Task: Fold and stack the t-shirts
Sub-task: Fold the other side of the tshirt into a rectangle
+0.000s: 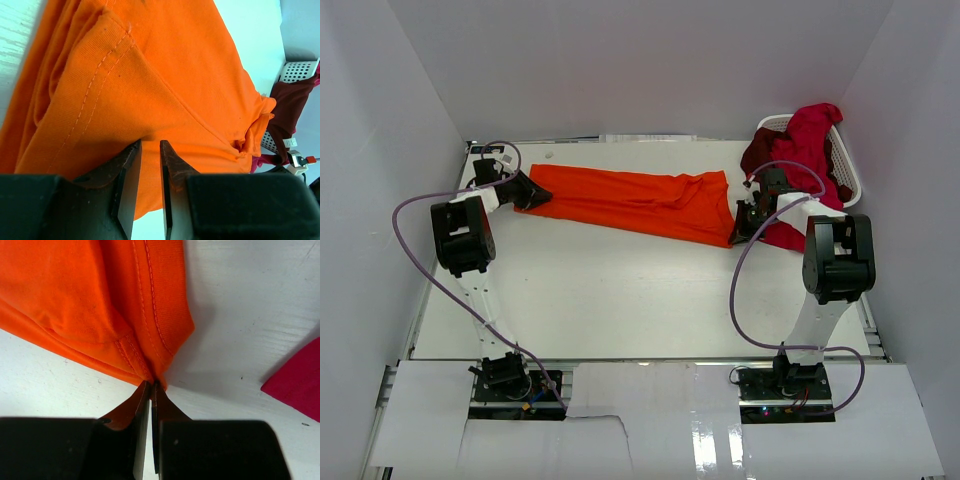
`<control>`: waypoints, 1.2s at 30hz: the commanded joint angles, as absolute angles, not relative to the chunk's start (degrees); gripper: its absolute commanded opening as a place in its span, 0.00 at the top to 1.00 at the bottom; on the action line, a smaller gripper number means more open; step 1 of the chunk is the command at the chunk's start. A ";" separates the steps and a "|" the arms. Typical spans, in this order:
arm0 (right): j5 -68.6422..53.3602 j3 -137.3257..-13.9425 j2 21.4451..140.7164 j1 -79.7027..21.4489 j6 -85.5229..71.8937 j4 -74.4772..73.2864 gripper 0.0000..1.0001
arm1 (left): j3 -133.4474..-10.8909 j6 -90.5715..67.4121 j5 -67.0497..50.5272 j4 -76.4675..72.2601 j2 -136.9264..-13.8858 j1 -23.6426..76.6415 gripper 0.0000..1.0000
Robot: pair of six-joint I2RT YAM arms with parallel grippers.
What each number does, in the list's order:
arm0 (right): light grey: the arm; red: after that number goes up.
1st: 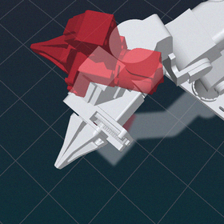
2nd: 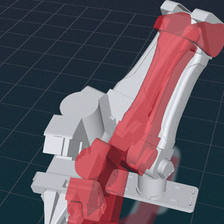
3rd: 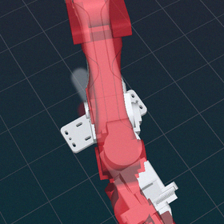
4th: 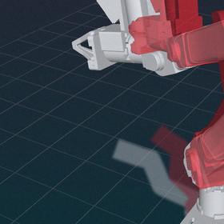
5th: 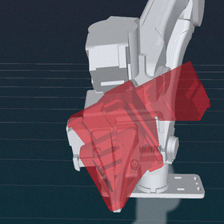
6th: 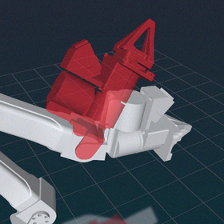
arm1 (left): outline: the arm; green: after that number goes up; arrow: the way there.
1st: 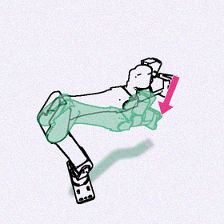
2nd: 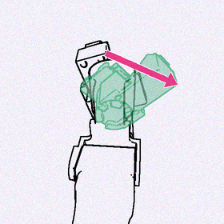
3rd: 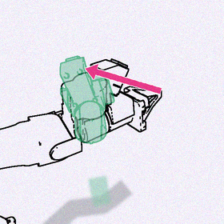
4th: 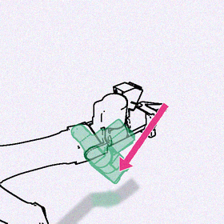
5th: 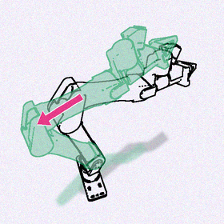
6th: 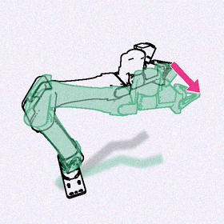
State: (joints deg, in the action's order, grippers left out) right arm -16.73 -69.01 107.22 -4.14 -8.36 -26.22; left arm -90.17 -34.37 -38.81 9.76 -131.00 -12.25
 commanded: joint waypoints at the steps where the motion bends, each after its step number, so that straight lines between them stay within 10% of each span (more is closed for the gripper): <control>1: -12.83 -70.75 107.93 -2.99 -6.59 -30.67 0.92 | -89.48 -31.29 -32.35 13.71 -130.87 -12.66 0.66; 13: -10.02 -74.95 105.39 -2.99 -7.64 -32.52 0.57 | -87.63 -33.22 -35.85 11.08 -127.35 -12.66 0.65; 36: -17.14 -85.51 106.17 -11.42 -9.49 -33.31 0.71 | -93.86 -28.75 -53.25 13.00 -114.25 -3.26 0.44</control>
